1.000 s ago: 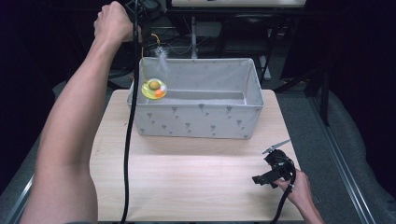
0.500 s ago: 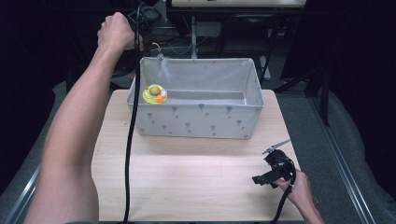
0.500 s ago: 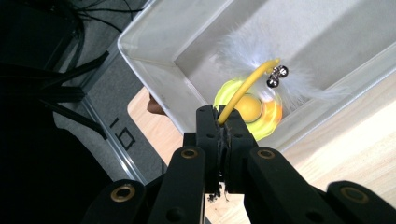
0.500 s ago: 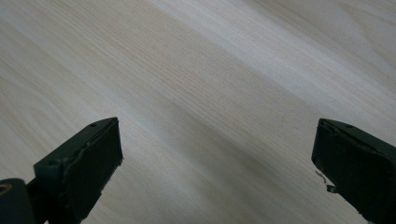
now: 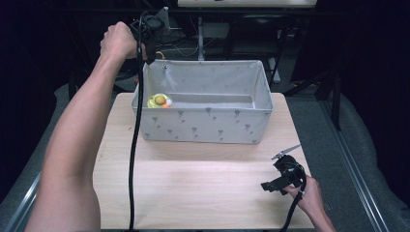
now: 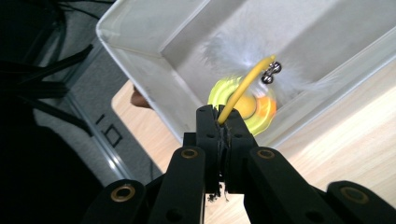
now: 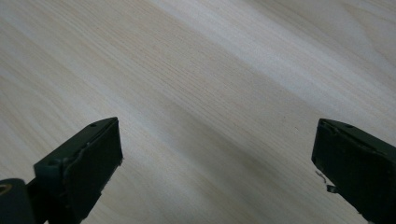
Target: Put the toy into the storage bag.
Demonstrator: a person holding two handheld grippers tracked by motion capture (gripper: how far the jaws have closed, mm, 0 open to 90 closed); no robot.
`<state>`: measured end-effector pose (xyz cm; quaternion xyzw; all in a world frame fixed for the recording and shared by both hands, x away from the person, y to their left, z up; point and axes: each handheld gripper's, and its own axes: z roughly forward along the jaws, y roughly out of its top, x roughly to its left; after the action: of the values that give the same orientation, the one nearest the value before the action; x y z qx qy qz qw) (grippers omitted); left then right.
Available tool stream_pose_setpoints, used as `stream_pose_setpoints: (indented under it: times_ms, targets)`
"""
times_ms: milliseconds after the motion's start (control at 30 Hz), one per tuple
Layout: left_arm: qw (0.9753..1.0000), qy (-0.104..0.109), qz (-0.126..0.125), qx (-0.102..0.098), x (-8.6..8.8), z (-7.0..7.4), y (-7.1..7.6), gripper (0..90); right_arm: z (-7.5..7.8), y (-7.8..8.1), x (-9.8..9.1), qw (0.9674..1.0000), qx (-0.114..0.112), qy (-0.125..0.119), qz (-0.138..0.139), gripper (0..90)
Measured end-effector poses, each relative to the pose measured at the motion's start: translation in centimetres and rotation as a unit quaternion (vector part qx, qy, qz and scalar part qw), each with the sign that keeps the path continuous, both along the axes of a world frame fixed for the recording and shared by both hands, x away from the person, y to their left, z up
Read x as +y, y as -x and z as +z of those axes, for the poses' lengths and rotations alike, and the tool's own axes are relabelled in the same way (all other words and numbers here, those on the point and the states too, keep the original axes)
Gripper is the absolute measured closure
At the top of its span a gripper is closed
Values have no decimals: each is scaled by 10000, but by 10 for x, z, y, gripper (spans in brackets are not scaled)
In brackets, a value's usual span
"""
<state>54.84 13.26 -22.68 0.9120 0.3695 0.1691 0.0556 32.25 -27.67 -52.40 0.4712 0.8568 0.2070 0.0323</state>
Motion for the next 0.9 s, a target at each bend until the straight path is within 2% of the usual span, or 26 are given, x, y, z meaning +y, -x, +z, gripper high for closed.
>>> stream_pose_setpoints:
  times_ms: [467, 633, 667, 733, 900]
  targets:
    - [9999, 11, -41, 152, 4, -15, 1, 882, 0, 0, 0, 10000, 10, -17, 21, 15]
    - [9996, 41, -36, 260, 9, -23, 1, 882, -1, 0, 0, 10000, 14, -14, -2, 16]
    - [9996, 40, -42, 275, 10, -25, 1, 882, 0, -1, 0, 10000, 48, 48, 38, 16]
    - [9994, 116, -29, 319, 12, -28, 1, 882, -1, 0, 1, 10000, 46, 14, 20, 15]
    - [9990, 71, -11, 444, 16, -37, 2, 882, -1, 0, 0, 10000, 27, 4, 8, 16]
